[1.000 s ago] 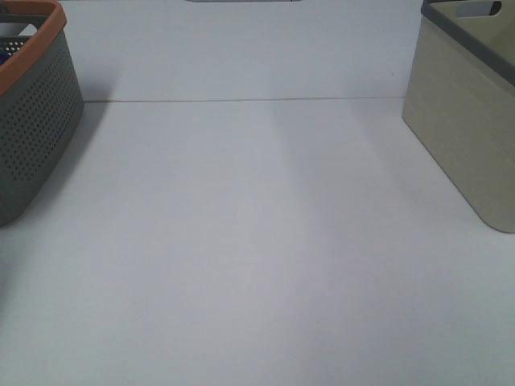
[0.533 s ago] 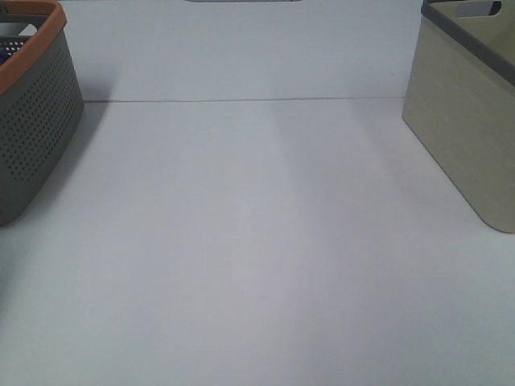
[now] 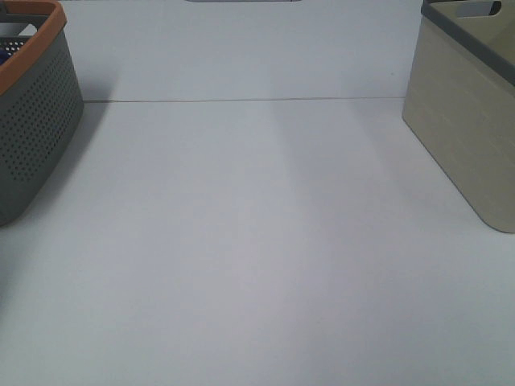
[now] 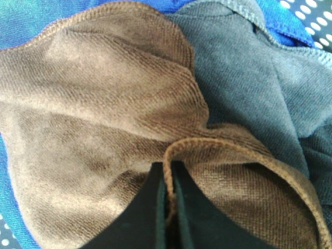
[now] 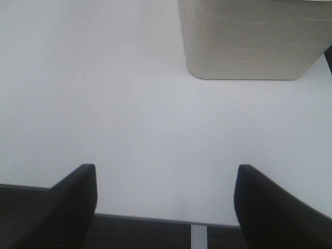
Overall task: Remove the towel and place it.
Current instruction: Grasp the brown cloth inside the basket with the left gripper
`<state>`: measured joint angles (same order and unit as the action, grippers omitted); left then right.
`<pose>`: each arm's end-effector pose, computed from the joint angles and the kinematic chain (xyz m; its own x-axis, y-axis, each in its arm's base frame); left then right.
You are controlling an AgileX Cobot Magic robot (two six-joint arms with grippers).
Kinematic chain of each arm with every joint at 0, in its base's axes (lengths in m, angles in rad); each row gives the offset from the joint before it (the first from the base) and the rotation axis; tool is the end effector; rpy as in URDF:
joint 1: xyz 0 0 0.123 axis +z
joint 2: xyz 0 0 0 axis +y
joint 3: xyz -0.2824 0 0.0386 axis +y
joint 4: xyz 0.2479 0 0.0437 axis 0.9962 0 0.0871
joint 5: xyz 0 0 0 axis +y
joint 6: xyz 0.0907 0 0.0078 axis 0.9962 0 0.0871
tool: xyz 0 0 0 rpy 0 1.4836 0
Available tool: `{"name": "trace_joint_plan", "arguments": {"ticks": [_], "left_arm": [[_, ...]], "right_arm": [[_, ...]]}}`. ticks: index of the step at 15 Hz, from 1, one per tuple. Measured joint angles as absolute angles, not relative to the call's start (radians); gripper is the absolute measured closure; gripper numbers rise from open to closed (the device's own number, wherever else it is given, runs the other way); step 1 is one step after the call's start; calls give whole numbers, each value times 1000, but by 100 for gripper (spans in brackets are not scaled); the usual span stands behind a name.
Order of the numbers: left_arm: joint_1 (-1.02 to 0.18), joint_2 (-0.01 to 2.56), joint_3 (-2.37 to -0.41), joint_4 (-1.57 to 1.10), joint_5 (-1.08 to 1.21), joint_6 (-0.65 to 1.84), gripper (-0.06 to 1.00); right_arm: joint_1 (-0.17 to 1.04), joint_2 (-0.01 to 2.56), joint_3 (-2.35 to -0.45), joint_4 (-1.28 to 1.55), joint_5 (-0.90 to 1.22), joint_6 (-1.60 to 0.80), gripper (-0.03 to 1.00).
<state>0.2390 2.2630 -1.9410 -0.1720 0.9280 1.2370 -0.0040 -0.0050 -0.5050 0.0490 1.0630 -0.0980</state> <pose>0.4841 0.1051 0.1962 -0.5405 0.7918 -0.2844 0.7287 0.6096 0.3122 -0.0063 0.0039 0.2784 -0.4449 -0.0722 -0.8927 -0.0674 0.9966 -0.0471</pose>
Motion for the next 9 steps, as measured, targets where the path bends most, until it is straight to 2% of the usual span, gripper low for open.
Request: {"name": "trace_joint_plan", "arguments": {"ticks": [7,9], "left_arm": [[239,2253,-1941,-135,1053,1228,94],[239,2169,-1941,-118,1078,1140,94]], "right_arm": [[-4,-5,-505,49,1063,-98,32],[-4,-5,-505,49,1063,-98,32]]}}
